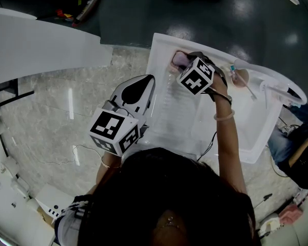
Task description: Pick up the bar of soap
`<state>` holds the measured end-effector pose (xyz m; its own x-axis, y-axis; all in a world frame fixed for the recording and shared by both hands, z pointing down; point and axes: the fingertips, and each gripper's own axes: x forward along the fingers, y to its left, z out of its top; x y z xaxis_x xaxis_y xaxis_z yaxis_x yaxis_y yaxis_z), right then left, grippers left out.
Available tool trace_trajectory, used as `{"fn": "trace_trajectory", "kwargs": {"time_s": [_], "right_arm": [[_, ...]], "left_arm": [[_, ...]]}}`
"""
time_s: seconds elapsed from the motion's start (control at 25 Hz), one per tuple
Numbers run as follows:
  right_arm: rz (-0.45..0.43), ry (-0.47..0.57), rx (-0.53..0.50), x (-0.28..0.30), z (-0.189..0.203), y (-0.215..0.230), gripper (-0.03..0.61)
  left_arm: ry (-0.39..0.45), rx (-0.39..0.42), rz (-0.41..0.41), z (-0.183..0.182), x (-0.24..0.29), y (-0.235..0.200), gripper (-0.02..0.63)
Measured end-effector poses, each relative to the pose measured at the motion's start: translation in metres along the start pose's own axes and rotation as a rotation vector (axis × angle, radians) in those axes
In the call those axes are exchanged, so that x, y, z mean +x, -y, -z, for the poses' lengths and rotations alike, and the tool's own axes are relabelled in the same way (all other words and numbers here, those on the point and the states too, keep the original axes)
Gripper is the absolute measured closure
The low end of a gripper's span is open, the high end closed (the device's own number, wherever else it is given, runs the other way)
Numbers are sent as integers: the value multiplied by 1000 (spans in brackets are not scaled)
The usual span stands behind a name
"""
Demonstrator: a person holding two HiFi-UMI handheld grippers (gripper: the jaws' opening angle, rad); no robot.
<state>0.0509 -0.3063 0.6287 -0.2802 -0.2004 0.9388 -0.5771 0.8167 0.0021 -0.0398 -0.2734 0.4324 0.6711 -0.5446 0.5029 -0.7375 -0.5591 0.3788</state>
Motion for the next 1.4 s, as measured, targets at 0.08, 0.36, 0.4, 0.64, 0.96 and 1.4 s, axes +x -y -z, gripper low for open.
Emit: {"fn": "trace_trajectory", "kwargs": {"time_s": [0.08, 0.36, 0.4, 0.64, 0.96, 1.4], "right_arm": [[-2, -8, 0, 1, -2, 1, 385], [-59, -86, 34, 4, -3, 2, 384], [-66, -94, 41, 4, -4, 2, 385], [-66, -21, 90, 2, -7, 2, 383], [-19, 27, 92, -1, -7, 2, 385], [26, 48, 104, -8, -6, 3, 387]], "left_arm": [[1, 0, 1, 0, 0, 0, 614], [2, -1, 7, 1, 0, 1, 615], [3, -1, 9, 0, -1, 2, 615], [8, 3, 21, 0, -2, 5, 615], [24, 4, 15, -2, -11, 7, 615], [48, 13, 2, -5, -25, 9, 615]]}}
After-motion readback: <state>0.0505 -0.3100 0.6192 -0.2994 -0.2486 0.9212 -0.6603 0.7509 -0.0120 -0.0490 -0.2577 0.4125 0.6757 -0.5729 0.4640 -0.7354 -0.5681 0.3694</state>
